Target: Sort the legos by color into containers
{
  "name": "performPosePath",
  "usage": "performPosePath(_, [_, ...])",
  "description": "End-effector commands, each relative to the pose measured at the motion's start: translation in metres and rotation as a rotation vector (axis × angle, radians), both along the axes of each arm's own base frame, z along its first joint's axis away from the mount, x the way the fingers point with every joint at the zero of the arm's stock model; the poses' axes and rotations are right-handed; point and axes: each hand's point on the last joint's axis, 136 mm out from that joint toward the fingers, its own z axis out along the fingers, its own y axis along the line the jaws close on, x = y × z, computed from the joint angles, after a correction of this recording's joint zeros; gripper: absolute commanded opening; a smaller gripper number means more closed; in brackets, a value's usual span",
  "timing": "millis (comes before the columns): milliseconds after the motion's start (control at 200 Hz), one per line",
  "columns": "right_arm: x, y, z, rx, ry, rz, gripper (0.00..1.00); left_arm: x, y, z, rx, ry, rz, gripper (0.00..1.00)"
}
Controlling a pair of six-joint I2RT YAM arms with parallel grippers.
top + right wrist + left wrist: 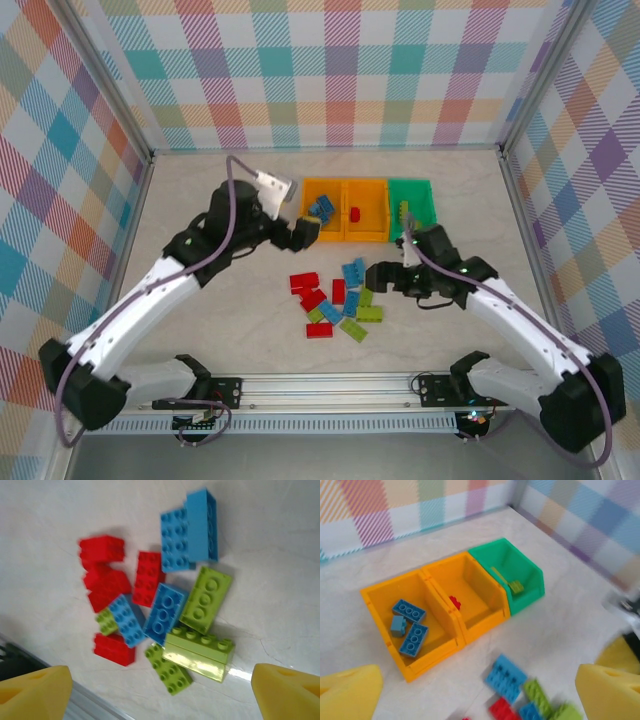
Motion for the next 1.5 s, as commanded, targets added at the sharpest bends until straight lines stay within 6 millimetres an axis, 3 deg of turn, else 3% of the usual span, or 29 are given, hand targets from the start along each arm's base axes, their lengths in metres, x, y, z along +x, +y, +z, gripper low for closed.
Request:
performPosePath(0, [-0.002,-0.014,-0.024,-0.216,0.037,-0.041,0.93,-0.056,-0.011,-0.025,0.148,-0.171,-0.372,1.00])
performPosePath(60, [-0.005,-0.016,-0.034,-0.290,0.068,-0.055,0.97,-0.084,-0.010,-0.040,0.197,-0.232,-0.519,1.00])
performPosePath(130, [-0.005,-0.011,-0.045,-0.320,0.096,-0.095,1.00,-0.101,-0.006,-0.062,0.277,-0.296,-0.626,1.00])
performPosePath(295, [-0.006,0.018,-0.064,-0.285,0.148,-0.126,1.00,-0.099,0.000,-0.111,0.382,-0.355,-0.665,1.00])
performPosePath(420, [-0.011,0.025,-0.080,-0.315,0.190,-0.125,0.94,-0.109,-0.004,-0.112,0.357,-0.327,-0.721,1.00])
performPosePath(545, [-0.018,0.029,-0.091,-0.343,0.223,-0.108,0.90,-0.108,-0.001,-0.114,0.373,-0.339,-0.713,1.00])
performPosePath(630, [-0.021,0.026,-0.098,-0.362,0.234,-0.112,0.82,-0.108,-0.001,-0.114,0.374,-0.346,-0.711,1.00])
performPosePath(775, [-0.023,0.020,-0.104,-0.379,0.233,-0.122,0.67,-0.108,-0.001,-0.114,0.372,-0.356,-0.709,1.00])
performPosePath(885, [-0.024,0.017,-0.103,-0.382,0.226,-0.124,0.62,-0.107,-0.001,-0.114,0.371,-0.357,-0.707,1.00])
performPosePath(1075, [-0.019,0.011,-0.087,-0.371,0.162,-0.149,0.57,-0.108,-0.003,-0.112,0.359,-0.366,-0.715,1.00])
performPosePath(1255, [-0.002,-0.004,-0.049,-0.343,0.010,-0.203,0.58,-0.110,-0.004,-0.110,0.346,-0.373,-0.722,1.00])
performPosePath(1395, [0.036,-0.024,-0.004,-0.297,-0.144,-0.278,0.57,-0.109,-0.006,-0.108,0.334,-0.388,-0.725,1.00])
performPosePath(1495, [0.074,-0.049,0.022,-0.279,-0.225,-0.348,0.58,-0.109,-0.007,-0.108,0.332,-0.388,-0.726,1.00])
